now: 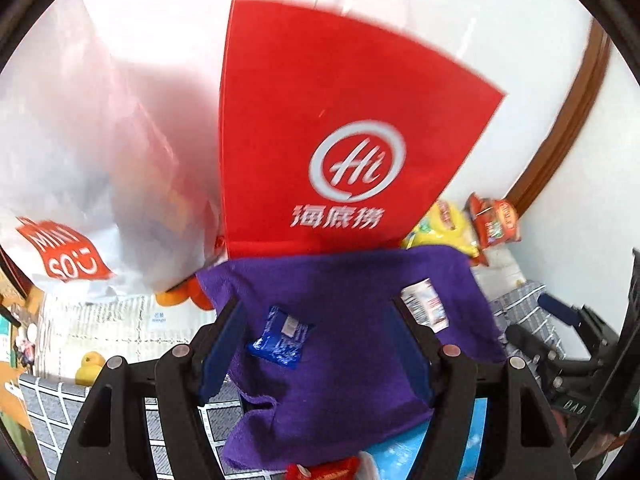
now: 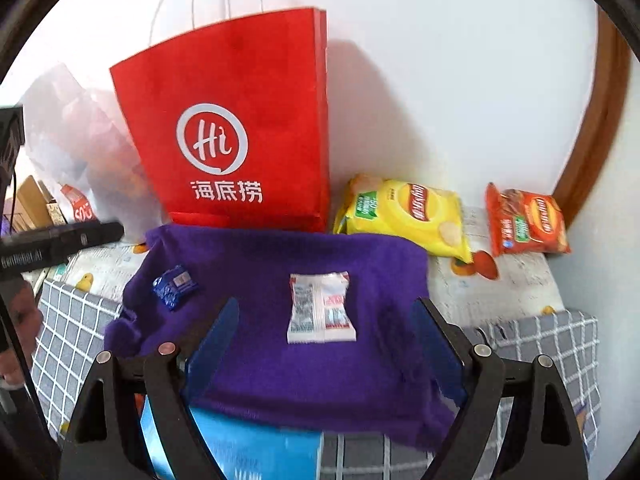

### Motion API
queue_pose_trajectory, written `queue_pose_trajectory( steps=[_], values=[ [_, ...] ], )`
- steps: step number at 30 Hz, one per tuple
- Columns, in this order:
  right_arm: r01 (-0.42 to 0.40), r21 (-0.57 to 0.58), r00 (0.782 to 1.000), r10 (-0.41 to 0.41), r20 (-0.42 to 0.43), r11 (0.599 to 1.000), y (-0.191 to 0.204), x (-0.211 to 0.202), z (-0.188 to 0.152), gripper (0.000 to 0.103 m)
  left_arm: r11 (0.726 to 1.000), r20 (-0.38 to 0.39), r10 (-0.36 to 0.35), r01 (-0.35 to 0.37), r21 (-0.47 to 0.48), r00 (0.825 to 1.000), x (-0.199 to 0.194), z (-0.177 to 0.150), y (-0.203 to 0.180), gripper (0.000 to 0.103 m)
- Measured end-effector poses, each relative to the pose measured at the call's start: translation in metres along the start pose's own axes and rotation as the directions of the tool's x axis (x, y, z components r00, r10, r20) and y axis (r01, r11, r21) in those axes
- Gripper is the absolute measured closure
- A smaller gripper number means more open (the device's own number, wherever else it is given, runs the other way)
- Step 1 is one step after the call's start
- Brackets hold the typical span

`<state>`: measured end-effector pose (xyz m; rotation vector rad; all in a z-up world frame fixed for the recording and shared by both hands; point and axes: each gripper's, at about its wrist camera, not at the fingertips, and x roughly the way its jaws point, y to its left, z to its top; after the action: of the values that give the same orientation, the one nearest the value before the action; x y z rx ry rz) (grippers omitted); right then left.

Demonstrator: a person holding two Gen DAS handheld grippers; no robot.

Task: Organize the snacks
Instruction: 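Lift both grippers away from the towel back toward the snack pile, then grasp the pink peach candy packet with the right gripper while the left grasps the yellow chip bag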

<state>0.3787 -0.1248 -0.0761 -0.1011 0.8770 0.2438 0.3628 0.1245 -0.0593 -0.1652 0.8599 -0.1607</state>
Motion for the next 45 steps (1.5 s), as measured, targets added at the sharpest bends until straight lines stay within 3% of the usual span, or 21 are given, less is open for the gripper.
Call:
queue_pose_trajectory(
  steps=[2, 5, 10, 14, 20, 29, 38, 42, 45],
  values=[
    [0.005, 0.013, 1.0, -0.004, -0.011, 1.0, -0.001, -0.013, -0.007, 0.016, 1.0, 0.023, -0.01, 0.009, 0.023, 1.0, -0.015, -0.001, -0.008, 0.033],
    [-0.056, 0.032, 0.998, 0.056, -0.022, 0.998, -0.004, -0.033, -0.017, 0.016, 0.999, 0.043, -0.003, 0.001, 0.043, 0.999, -0.035, -0.004, -0.017, 0.033],
    [-0.042, 0.055, 0.999, 0.042, 0.004, 0.998, -0.003, -0.068, -0.035, 0.016, 0.998, 0.06, 0.002, -0.006, 0.063, 0.998, -0.07, -0.024, -0.03, 0.033],
    [-0.087, 0.084, 0.996, 0.085, 0.031, 0.993, -0.001, -0.088, -0.051, 0.017, 0.998, 0.049, 0.017, -0.02, 0.058, 0.999, -0.087, -0.043, -0.029, 0.033],
    [-0.069, 0.084, 0.997, 0.066, 0.036, 0.994, 0.006, -0.105, -0.079, 0.023, 0.999, 0.017, 0.039, -0.039, 0.037, 0.999, -0.102, -0.08, -0.023, 0.033],
    [-0.113, 0.088, 0.993, 0.115, -0.019, 0.99, 0.013, -0.108, -0.139, 0.024, 1.0, 0.004, 0.026, -0.026, 0.011, 1.0, -0.118, -0.125, -0.021, 0.033],
    [-0.172, 0.026, 0.979, 0.174, -0.109, 0.985, 0.039, -0.087, -0.2, 0.026, 0.999, -0.048, 0.011, -0.013, -0.034, 0.999, -0.112, -0.172, -0.005, 0.033],
    [-0.23, -0.03, 0.968, 0.225, -0.111, 0.973, 0.053, -0.086, -0.217, 0.022, 0.999, -0.06, 0.021, -0.023, -0.042, 0.998, -0.112, -0.191, 0.002, 0.033],
    [-0.207, -0.114, 0.975, 0.196, -0.107, 0.972, 0.066, -0.082, -0.223, 0.018, 0.998, -0.065, 0.017, -0.021, -0.064, 0.998, -0.113, -0.2, 0.009, 0.033]
  ],
)
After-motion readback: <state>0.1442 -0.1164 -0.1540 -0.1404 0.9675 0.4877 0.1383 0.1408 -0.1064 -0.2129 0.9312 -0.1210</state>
